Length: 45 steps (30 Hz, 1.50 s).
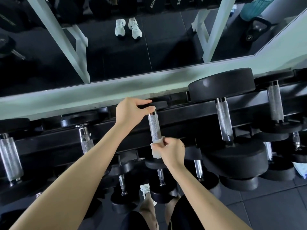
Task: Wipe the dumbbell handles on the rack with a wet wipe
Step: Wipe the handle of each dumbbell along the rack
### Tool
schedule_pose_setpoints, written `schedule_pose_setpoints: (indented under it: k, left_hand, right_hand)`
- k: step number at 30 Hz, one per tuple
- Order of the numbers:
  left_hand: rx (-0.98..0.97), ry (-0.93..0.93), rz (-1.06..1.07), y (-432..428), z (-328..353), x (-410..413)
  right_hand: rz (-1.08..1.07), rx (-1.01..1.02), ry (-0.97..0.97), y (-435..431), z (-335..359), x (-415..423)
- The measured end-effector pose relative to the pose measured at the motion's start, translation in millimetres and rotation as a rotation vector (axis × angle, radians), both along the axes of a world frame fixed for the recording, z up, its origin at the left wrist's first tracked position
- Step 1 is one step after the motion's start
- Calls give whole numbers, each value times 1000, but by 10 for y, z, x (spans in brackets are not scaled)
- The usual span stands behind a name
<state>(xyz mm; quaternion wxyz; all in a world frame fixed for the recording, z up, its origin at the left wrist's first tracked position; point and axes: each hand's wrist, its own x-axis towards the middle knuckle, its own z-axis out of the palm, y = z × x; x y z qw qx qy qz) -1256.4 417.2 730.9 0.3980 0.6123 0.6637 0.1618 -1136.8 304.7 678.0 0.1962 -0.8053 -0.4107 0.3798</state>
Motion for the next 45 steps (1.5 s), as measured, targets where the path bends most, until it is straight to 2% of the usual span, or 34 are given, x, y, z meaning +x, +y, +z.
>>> schedule_pose_setpoints:
  k: [4, 8, 12, 15, 18, 21, 24, 26, 30, 32, 36, 39, 45]
  left_hand:
    - [-16, -23, 1, 0, -52, -41]
    - [-38, -81, 4, 2, -78, -125]
    - [-55, -176, 20, -9, -145, -249]
    - [-83, -218, -16, -20, -160, -352]
    - [-86, -263, -29, -13, -118, -413]
    - [-57, -177, -98, 42, -51, -415]
    - [81, 139, -257, 104, 51, -259]
    - [162, 282, -382, 111, 107, -114]
    - [212, 420, -542, 149, 112, 14]
    - [184, 399, -533, 156, 140, -2]
    - [224, 199, -345, 129, 247, -20]
    - [172, 105, -272, 132, 251, 10]
    - [92, 77, -261, 79, 37, -126]
  right_hand:
    - [-160, 102, 96, 5, -29, -106]
    - [-112, 175, 130, 360, 37, -185]
    - [-150, 131, 293, 749, 150, -193]
    - [-154, 85, 484, 545, 143, -132]
    - [-57, -33, 544, 237, 113, -20]
    - [0, -116, 544, 126, 67, 63]
    - [-7, -93, 530, 133, 28, 47]
    - [-21, -72, 512, 137, 14, 24]
    - [-40, -48, 467, 146, -40, -1]
    - [-36, -3, 403, 163, -45, -3]
    - [21, 126, 203, 270, 57, 89]
    - [38, 152, 67, 275, 102, 102]
    - [-20, 134, 60, 133, -32, -65]
